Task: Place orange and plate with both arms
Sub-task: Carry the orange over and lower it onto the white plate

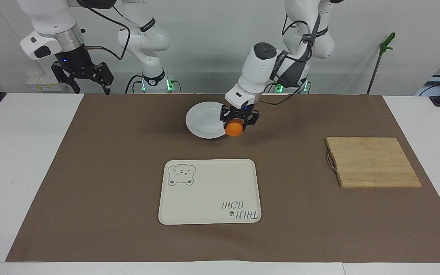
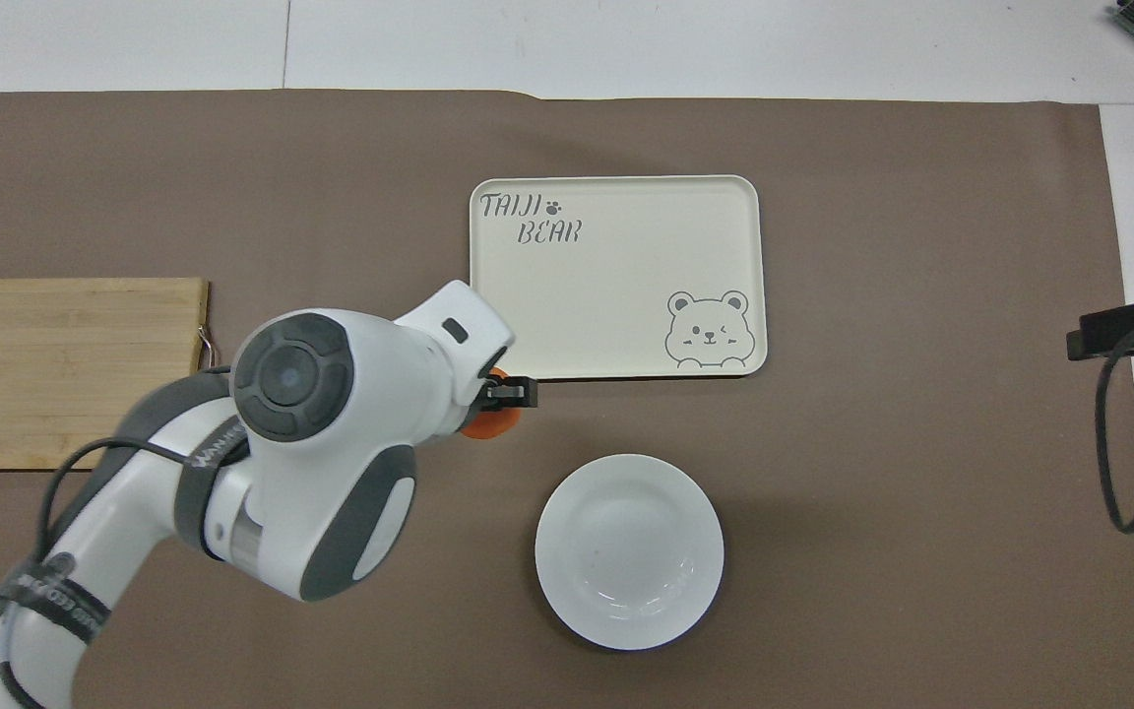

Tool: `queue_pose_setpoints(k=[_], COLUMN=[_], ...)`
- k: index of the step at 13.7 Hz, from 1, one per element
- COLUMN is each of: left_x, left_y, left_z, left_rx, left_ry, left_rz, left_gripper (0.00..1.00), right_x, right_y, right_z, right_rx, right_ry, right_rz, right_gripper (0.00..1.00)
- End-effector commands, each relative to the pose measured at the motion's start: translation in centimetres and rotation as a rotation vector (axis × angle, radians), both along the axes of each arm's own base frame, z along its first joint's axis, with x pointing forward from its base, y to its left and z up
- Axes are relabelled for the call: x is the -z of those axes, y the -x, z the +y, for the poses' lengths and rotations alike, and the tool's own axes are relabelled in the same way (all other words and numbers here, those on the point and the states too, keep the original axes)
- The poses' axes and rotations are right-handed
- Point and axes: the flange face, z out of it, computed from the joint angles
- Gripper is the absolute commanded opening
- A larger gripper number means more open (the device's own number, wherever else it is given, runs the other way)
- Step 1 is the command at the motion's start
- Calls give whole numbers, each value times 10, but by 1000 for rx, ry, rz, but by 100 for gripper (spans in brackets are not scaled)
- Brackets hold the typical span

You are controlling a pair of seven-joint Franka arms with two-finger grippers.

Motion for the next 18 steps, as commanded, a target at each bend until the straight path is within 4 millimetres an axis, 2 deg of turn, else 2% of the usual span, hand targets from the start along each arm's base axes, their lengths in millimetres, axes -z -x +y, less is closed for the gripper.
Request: queue_pose_setpoints(k=[1, 2, 4, 5, 7, 9, 10, 13, 15, 18], left_x=[25, 35, 52, 67, 80, 84, 84, 85, 85, 67], left_y=[35, 51, 70, 77, 93, 94, 94, 95, 94, 85], left_z=[-40, -48, -53, -58, -64, -64, -65, -64, -63, -58], left_rx=[15, 44, 73, 86, 84, 74, 72, 93, 97, 81], left_ry=[-2, -18, -45, -68, -88, -93, -91, -99, -102, -101], left_rz=[20, 34, 55, 73, 91, 99, 100, 109, 112, 120], left_gripper=[0, 0, 0, 0, 0, 0, 15, 100, 100, 100], right_x=[0, 0, 0, 0, 0, 0, 0, 0, 0, 0], right_y=[8, 8, 7, 8, 8, 8, 8, 8, 8, 8], right_z=[-2, -2, -2, -2, -2, -2, -2, -2, -2, -2], right_rx=[20, 20, 20, 20, 20, 20, 20, 18, 18, 15], right_ry=[-17, -17, -19, -19, -17, -17, -17, -17, -17, -17], right_rz=[5, 6, 6, 5, 6, 6, 6, 5, 5, 6], right_gripper=[100, 100, 100, 100, 100, 100, 100, 100, 100, 100])
